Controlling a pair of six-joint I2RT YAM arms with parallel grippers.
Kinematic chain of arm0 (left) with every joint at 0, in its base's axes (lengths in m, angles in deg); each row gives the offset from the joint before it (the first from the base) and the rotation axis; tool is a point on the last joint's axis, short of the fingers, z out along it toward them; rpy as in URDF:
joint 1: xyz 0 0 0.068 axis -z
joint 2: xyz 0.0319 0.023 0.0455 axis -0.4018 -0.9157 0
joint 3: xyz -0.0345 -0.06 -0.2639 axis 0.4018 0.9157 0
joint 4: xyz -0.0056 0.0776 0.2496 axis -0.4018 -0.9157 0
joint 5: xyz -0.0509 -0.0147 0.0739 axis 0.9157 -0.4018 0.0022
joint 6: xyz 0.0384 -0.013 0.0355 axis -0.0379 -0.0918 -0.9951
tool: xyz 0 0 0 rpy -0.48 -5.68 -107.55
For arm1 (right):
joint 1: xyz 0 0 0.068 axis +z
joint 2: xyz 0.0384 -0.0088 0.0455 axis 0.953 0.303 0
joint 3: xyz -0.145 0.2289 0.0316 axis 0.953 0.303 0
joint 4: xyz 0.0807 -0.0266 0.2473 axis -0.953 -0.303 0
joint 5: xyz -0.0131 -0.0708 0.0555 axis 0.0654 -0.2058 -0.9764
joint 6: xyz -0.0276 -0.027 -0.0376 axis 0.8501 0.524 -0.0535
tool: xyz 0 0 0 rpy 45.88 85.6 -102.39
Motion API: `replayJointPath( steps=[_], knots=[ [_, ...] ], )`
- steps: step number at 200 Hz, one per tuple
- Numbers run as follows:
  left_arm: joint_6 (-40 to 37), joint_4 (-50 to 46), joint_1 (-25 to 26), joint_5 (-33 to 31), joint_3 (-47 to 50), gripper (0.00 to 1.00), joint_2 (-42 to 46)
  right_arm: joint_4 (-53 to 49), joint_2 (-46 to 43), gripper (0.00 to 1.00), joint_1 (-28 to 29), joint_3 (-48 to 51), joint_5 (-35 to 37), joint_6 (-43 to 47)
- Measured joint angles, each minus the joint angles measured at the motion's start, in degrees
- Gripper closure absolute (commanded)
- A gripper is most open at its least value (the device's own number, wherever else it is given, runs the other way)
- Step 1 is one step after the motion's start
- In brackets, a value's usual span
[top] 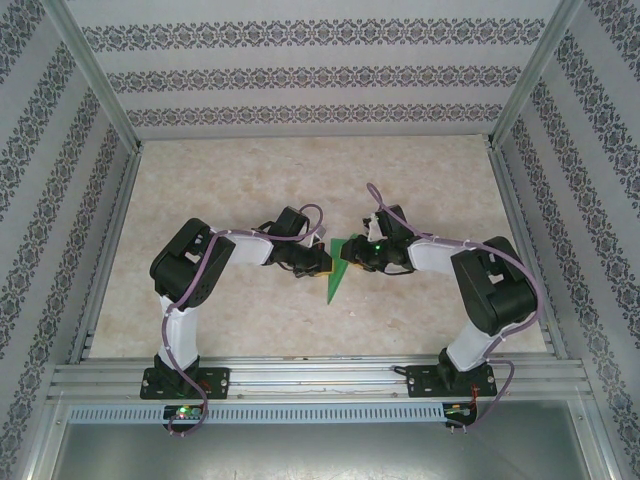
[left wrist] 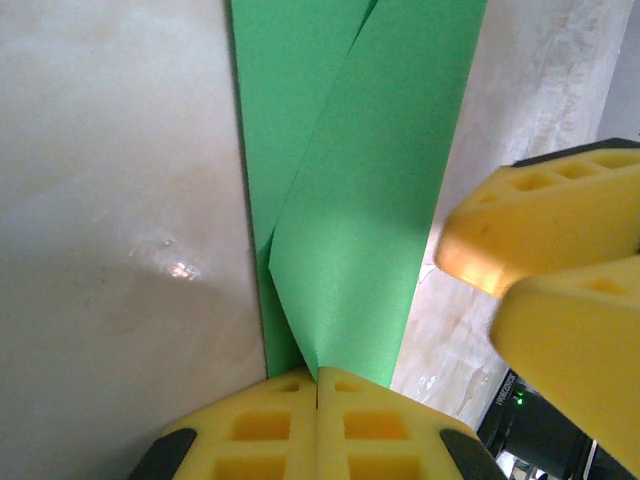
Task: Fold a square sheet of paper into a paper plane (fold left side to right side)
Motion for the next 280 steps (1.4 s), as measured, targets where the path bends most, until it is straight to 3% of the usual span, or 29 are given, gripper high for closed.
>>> replayJointPath(
  steps=[48, 91, 266, 280],
  knots=[
    [-0.2, -0.5, 0.0, 0.0, -0.2, 0.96, -0.1, -0.9, -2.0, 0.81, -0.7, -0.2, 0.0, 0.9],
    [-0.2, -0.6, 0.0, 0.0, -0.3, 0.96, -0.1, -1.4, 2.1, 0.88, -0.7, -3.8, -0.1, 1.3],
    [-0.2, -1.3, 0.0, -0.2, -0.7, 1.00, -0.2, -5.1, 7.4, 0.90, -0.7, -5.7, 1.0, 3.1],
    [-0.2, -1.3, 0.0, -0.2, -0.7, 0.99, -0.2, -5.7, 7.6, 0.93, -0.7, -6.1, 1.1, 3.5]
  ],
)
